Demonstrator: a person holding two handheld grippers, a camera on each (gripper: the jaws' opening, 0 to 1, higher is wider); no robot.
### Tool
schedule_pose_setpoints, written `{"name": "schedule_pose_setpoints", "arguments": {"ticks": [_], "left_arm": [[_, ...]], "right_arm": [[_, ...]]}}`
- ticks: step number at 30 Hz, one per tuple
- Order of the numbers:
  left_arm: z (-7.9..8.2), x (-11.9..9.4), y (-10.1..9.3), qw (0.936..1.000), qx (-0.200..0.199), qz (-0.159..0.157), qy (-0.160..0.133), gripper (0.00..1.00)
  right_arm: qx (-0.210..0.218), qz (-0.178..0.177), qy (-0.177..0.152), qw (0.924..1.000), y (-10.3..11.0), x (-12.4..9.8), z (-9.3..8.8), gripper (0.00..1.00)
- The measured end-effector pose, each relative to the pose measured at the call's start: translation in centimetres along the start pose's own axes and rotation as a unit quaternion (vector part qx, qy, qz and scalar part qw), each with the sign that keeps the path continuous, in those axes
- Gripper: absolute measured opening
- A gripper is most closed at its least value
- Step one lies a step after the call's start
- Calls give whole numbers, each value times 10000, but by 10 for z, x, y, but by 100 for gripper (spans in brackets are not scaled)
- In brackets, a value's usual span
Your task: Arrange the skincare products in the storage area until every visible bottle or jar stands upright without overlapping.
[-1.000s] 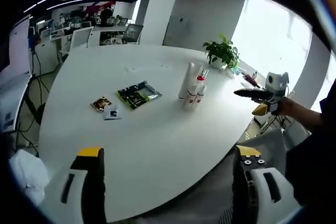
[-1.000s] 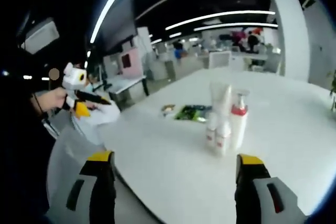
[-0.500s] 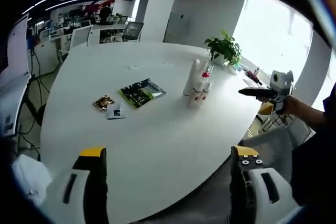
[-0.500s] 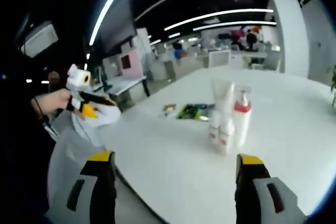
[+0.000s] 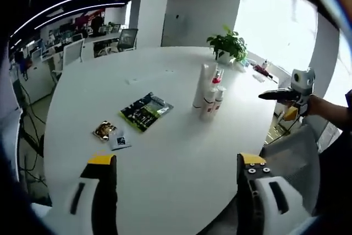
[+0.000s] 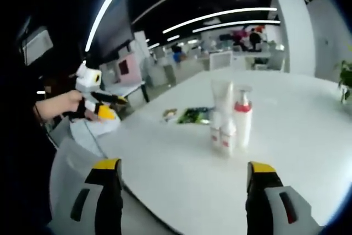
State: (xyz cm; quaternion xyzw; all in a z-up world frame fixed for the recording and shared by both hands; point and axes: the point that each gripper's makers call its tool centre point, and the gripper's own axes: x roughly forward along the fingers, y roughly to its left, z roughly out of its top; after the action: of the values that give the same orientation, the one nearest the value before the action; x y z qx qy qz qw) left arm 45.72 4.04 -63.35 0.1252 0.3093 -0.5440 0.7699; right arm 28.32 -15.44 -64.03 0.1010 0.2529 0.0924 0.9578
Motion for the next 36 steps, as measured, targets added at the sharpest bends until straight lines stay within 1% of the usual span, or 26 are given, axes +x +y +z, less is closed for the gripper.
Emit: {"name": "schedule_pose_setpoints", "arguments": {"ticks": [2,5,11,15,17,20,24,28,33,36], "left_arm": [[4,8,2,9999,107,-24,2,81],[7,24,6,9993,365,-20,105,78],[13,53,18,9992,381,25,138,69],[13,76,29,9985,494,110,191,65],[12,87,34,9975,658,154,227,64],[11,102,42,9934,1079,203,339,62],[12,115,47,9912,1258,212,364,58],[13,128,57,9892,1395,279,365,54],[12,143,65,9858,1602,299,415,52],[12,151,68,9847,1660,300,432,51]], "right_arm": [[35,-32,-1,10000,-1,-1,-1,91],[105,-51,1,9999,-2,-1,-5,92],[224,-119,42,9997,-5,-1,-11,92],[221,-187,63,9996,-8,-3,-12,90],[240,-211,51,9995,-9,-3,-11,91],[264,-245,61,9993,-13,-3,-10,91],[289,-260,130,9992,-16,-2,-13,91],[330,-288,172,9989,-19,-1,-15,91],[395,-338,191,9985,-21,-1,-17,91],[427,-351,237,9982,-21,0,-21,91]]}}
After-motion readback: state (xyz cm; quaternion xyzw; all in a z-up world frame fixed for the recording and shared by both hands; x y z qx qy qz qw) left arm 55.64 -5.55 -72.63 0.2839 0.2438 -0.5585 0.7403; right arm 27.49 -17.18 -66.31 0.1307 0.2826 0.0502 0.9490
